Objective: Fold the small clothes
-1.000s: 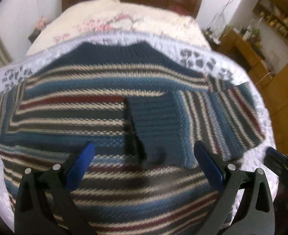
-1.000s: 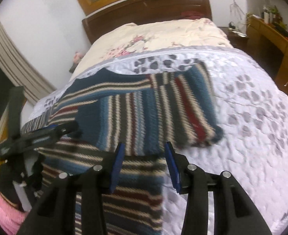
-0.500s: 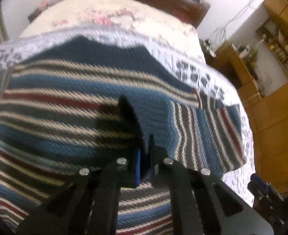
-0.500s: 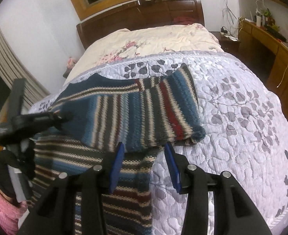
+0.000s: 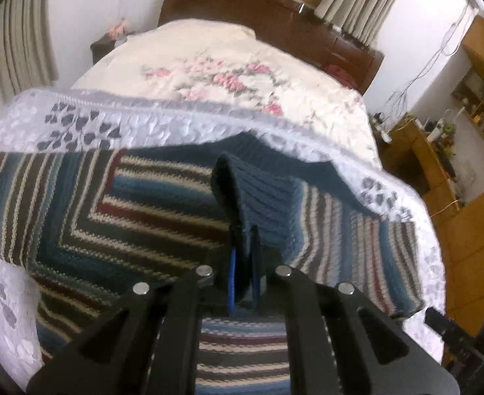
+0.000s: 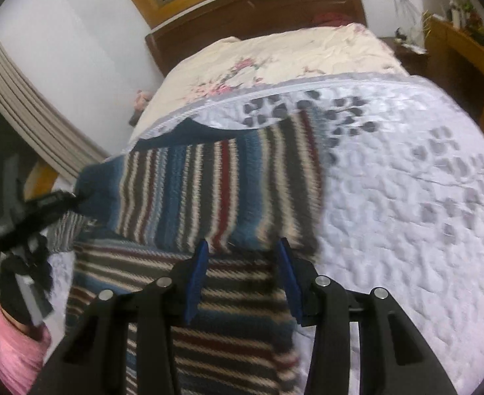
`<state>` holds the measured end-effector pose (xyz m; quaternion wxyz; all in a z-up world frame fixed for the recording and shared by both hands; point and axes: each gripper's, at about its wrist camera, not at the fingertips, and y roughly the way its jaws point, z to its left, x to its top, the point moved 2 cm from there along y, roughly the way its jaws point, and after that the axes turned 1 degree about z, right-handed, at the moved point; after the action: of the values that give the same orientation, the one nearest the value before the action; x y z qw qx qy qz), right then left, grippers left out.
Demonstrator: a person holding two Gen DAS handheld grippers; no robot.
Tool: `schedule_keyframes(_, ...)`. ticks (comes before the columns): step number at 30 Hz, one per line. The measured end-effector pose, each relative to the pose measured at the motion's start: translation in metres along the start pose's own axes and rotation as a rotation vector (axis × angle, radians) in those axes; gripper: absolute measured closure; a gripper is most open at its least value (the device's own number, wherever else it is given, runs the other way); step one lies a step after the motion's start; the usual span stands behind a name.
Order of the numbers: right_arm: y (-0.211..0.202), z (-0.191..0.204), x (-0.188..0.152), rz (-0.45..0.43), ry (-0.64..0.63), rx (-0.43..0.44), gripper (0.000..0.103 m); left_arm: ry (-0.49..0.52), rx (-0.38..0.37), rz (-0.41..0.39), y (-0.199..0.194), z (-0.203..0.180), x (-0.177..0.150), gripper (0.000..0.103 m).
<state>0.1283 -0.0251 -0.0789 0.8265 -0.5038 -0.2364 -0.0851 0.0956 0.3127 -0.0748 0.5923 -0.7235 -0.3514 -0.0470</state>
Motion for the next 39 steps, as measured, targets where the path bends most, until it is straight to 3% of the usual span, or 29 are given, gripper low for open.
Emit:
schedule_keyframes(6, 0.038, 0.002, 0.013, 0.066, 0.000, -0.043, 0.060, -0.008, 0.063, 0.030, 0.024, 0.023, -0.004, 0.090)
schedule_keyframes(12, 0.075, -0.011, 0.000, 0.178, 0.008, -0.083, 0.060, -0.031, 0.092, 0.068, 0.041, 0.046, -0.008, 0.076)
schedule_keyframes(14, 0.069, -0.006, -0.001, 0.176, -0.015, -0.094, 0.060, -0.055, 0.114, 0.053, 0.028, 0.054, -0.007, 0.076)
schedule_keyframes(16, 0.051, 0.002, 0.004, 0.137, -0.011, -0.047, 0.058, -0.062, 0.115, 0.006, 0.010, 0.056, -0.003, 0.075)
schedule_keyframes(18, 0.034, 0.012, 0.014, 0.086, -0.011, 0.011, 0.055, -0.046, 0.100, -0.049, -0.014, 0.046, -0.002, 0.068)
schedule_keyframes(20, 0.025, 0.024, 0.023, 0.051, -0.020, 0.035, 0.052, -0.021, 0.048, -0.054, -0.022, 0.031, -0.001, 0.057)
schedule_keyframes(23, 0.032, 0.042, 0.028, 0.049, -0.064, 0.032, 0.052, 0.026, -0.008, -0.012, -0.012, 0.008, -0.005, 0.055)
schedule_keyframes(28, 0.082, 0.042, 0.008, 0.165, -0.060, -0.073, 0.052, 0.035, 0.065, 0.101, 0.038, 0.009, -0.020, 0.056)
schedule_keyframes(30, 0.098, 0.036, 0.000, 0.199, -0.047, -0.097, 0.052, 0.051, 0.067, 0.098, 0.047, 0.012, -0.023, 0.055)
schedule_keyframes(35, 0.100, 0.037, -0.004, 0.197, -0.035, -0.118, 0.051, 0.063, 0.044, 0.112, 0.049, 0.017, -0.022, 0.056)
schedule_keyframes(37, 0.092, 0.048, -0.002, 0.186, -0.038, -0.131, 0.051, 0.054, 0.018, 0.121, 0.037, 0.022, -0.020, 0.056)
schedule_keyframes(39, 0.074, 0.065, 0.000, 0.146, -0.032, -0.092, 0.051, 0.032, -0.011, 0.093, 0.016, 0.035, -0.016, 0.052)
